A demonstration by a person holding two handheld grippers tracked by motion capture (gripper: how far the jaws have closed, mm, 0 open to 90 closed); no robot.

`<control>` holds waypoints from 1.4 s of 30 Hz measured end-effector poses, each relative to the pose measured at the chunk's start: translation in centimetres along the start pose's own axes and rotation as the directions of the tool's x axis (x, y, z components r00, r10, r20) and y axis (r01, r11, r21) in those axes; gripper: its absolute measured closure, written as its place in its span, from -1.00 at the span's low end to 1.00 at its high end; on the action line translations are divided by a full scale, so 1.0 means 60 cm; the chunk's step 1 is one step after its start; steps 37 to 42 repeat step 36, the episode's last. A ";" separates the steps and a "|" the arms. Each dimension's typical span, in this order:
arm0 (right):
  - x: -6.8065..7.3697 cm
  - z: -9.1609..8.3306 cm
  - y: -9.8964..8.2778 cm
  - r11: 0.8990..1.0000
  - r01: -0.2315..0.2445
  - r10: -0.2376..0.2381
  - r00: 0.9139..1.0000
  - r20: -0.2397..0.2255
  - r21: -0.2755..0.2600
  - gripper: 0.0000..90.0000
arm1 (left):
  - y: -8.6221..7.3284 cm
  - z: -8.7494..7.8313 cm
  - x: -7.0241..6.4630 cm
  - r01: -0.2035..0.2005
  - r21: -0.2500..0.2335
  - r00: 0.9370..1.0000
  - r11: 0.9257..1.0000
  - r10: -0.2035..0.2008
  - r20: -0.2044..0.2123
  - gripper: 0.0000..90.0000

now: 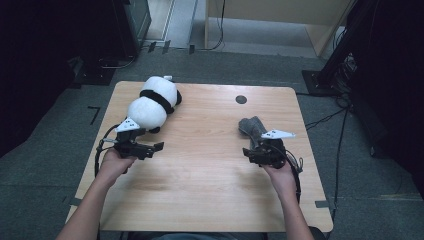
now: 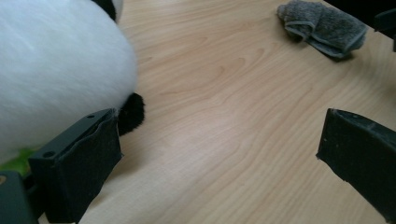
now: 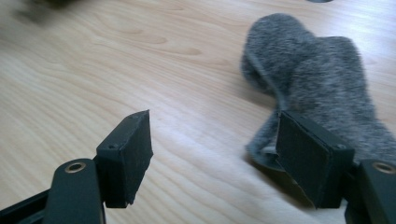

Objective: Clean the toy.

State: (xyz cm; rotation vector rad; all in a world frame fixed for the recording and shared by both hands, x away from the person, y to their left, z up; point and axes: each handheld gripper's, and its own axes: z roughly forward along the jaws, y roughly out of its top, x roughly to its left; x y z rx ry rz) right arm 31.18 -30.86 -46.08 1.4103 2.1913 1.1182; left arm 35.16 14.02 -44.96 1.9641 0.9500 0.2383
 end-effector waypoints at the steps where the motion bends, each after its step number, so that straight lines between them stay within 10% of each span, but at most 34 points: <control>1: 0.005 0.001 -0.003 1.000 0.001 -0.001 1.000 -0.006 0.004 -0.38 | -0.003 -0.001 -0.004 -0.006 0.000 1.000 1.000 0.006 0.006 -1.00; 14: 0.042 0.020 -0.025 1.000 0.011 -0.008 0.996 -0.093 0.029 -0.49 | -0.038 0.016 -0.038 -0.033 0.048 0.999 0.998 0.033 -0.015 -0.84; 42: 0.048 0.056 -0.018 0.995 0.083 -0.078 0.994 -0.080 0.063 -0.49 | -0.050 0.042 -0.044 -0.093 0.111 0.996 0.989 0.093 0.004 -0.70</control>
